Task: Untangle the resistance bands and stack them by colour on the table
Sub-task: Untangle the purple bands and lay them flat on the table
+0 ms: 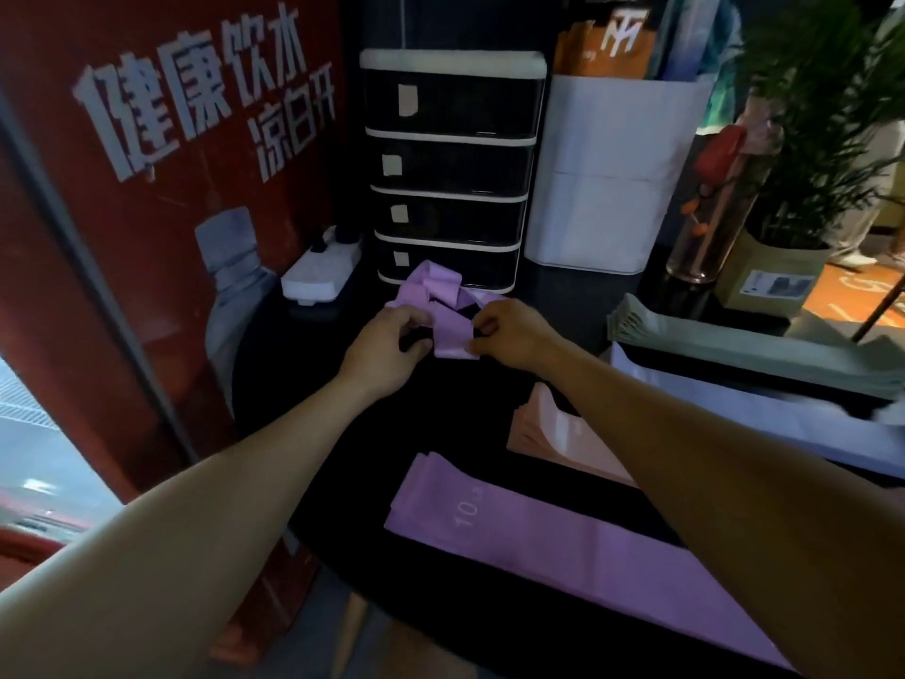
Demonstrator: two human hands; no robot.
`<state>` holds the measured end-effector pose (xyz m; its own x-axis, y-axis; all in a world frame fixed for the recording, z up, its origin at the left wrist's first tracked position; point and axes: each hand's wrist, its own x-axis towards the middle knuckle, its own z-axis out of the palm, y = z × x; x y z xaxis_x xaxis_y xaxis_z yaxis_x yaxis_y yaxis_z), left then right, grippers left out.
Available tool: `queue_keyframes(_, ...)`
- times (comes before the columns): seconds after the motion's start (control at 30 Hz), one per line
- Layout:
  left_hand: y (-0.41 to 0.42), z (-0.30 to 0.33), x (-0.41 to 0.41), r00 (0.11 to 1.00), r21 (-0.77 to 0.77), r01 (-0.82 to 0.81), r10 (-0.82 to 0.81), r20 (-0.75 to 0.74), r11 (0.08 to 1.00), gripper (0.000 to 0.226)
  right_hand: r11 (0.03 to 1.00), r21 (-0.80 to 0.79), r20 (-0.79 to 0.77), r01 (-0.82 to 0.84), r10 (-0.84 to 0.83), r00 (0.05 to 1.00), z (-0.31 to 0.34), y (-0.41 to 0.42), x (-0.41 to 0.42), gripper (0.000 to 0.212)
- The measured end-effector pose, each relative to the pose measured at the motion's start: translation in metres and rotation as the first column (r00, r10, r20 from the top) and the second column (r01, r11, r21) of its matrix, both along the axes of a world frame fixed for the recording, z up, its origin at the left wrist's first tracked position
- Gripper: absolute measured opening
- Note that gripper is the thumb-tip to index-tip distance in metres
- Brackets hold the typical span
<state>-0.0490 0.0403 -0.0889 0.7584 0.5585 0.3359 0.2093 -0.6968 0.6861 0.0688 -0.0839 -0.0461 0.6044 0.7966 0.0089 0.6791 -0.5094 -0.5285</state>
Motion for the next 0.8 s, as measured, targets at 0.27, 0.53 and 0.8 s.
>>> queue_keyframes(0.27,0.014,-0.016,0.008,1.0,-0.079,-0.015,0.016,0.01,0.997,0.027,0.996,0.033,0.032,-0.08,0.078,0.996,-0.016,0.019,0.011,0.024)
queue_keyframes(0.53,0.003,0.014,0.012,0.994,-0.215,0.073,-0.054,0.093,0.974,0.018,0.957,0.281,-0.047,-0.077,0.094,0.994,0.006,0.012,0.019,0.012)
queue_keyframes(0.8,-0.011,0.062,0.006,0.992,-0.018,0.101,-0.099,0.083,0.995,0.017,0.904,0.394,0.038,-0.166,0.164,0.986,0.052,-0.01,0.008,0.017)
